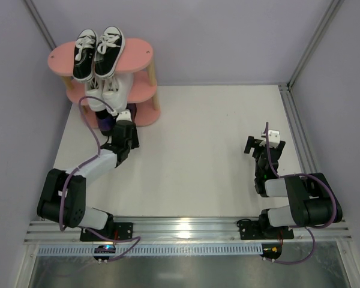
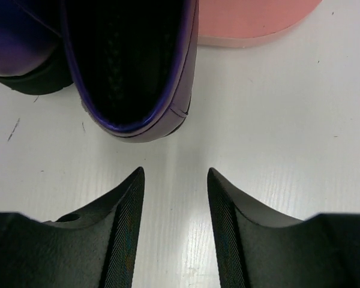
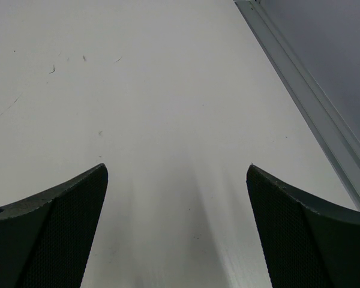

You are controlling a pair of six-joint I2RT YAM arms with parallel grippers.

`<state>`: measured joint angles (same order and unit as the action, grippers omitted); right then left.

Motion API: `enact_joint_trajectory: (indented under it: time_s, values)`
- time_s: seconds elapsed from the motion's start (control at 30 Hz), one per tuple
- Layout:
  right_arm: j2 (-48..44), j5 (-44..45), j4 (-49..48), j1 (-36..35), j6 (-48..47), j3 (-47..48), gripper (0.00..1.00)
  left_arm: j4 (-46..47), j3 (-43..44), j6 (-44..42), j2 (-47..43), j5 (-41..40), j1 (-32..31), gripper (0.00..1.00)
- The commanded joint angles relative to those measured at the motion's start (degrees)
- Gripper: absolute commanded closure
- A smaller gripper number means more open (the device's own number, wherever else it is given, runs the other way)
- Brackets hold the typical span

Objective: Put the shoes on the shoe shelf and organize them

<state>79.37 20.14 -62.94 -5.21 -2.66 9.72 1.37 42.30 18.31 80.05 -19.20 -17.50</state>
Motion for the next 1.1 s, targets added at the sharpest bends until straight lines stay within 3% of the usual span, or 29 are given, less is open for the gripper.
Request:
enact_joint_trajectory:
  time_s: [0.0, 0.1, 0.2, 0.63, 0.9, 1.07]
  values:
    - [-0.80, -0.54, -4.30, 0.12, 1.16, 0.74, 0.03, -0.40, 4.27, 0.33, 3.70, 1.01, 0.36, 0.55]
    - [-0.71, -0.45, -4.39, 0.12, 1.16, 0.74, 0.03, 0.30, 6.64, -0.64, 6.51, 0.04, 0.62, 0.61]
    - [-0.71, -0.45, -4.39, 0.12, 1.16, 0.74, 0.03, 2.14, 8.32, -2.47, 8.62, -1.44, 1.32, 0.95]
    - [-0.80, -0.45, -4.39, 0.20, 1.16, 0.74, 0.03, 8.92, 11.04, -7.67, 8.81, -6.38, 1.24, 0.98]
    - [-0.71, -0.45, -4.39, 0.20, 1.16, 0.74, 0.03, -0.04, 5.61, 2.60, 0.90, -2.42, 1.24, 1.00]
    - [-0.80, -0.45, -4.39, 0.20, 1.16, 0.74, 0.03, -5.58, 3.05, 3.49, -1.83, -3.30, 1.24, 1.00]
